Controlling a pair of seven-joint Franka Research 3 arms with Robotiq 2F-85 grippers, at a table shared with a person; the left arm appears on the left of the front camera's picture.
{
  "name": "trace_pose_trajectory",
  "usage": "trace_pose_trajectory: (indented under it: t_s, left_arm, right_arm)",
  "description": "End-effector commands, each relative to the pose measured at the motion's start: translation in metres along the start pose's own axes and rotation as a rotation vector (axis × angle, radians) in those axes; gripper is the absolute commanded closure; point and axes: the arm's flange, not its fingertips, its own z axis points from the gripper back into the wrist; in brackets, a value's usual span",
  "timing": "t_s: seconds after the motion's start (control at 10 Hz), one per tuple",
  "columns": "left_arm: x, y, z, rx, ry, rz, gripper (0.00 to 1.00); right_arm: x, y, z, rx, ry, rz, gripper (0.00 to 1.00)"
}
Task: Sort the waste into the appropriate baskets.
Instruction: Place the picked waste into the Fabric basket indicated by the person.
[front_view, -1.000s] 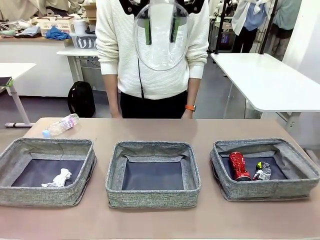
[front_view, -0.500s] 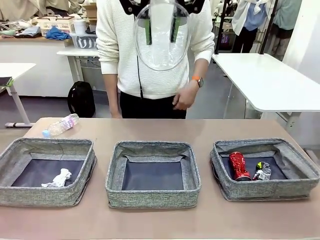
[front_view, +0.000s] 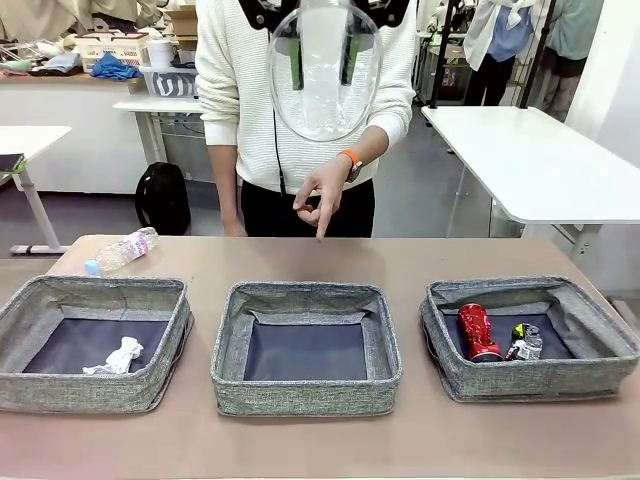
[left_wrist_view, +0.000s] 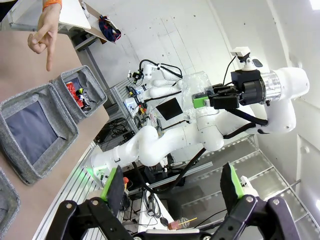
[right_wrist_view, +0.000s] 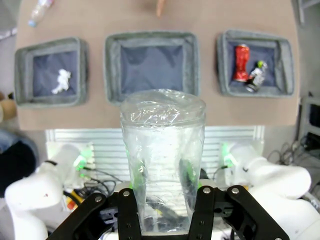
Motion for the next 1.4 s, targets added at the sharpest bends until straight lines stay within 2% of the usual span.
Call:
trace_pose_trajectory:
  t_s: [0.0,0.6,0.8,1.0,1.1,1.2,1.3]
  left_arm:
    - [0.0,-0.002,-0.001,-0.015,0.002,-0.022,0.0]
    - [0.0,-0.002,-0.001,-0.015,0.002,-0.022,0.0]
    - [0.0,-0.002,-0.001,-0.015,0.002,-0.022,0.0]
    - [0.0,-0.002,-0.001,-0.015,0.002,-0.022,0.0]
    - [0.0,-0.002,-0.001,-0.015,0.002,-0.022,0.0]
    - [0.0,-0.002,-0.001,-0.015,0.002,-0.022,0.0]
    - [0.0,-0.002,-0.001,-0.015,0.002,-0.022,0.0]
  right_arm:
    - [-0.002,0.0,-0.003,-0.009,-0.014,-0.026,0.63]
    - [0.0,0.0,0.0,0.0,0.0,0.0,0.63]
    - [-0.014,0.014,-0.075,0.051,0.072,0.15,0.63]
    - [-0.038,0.014,-0.16,0.053,0.109,0.175,0.63]
    - [-0.047,0.008,-0.2,-0.017,0.075,0.193,0.63]
    - [-0.048,-0.005,-0.23,0.076,0.083,0.199,0.63]
    - [-0.042,-0.019,-0.25,0.092,0.081,0.15,0.63]
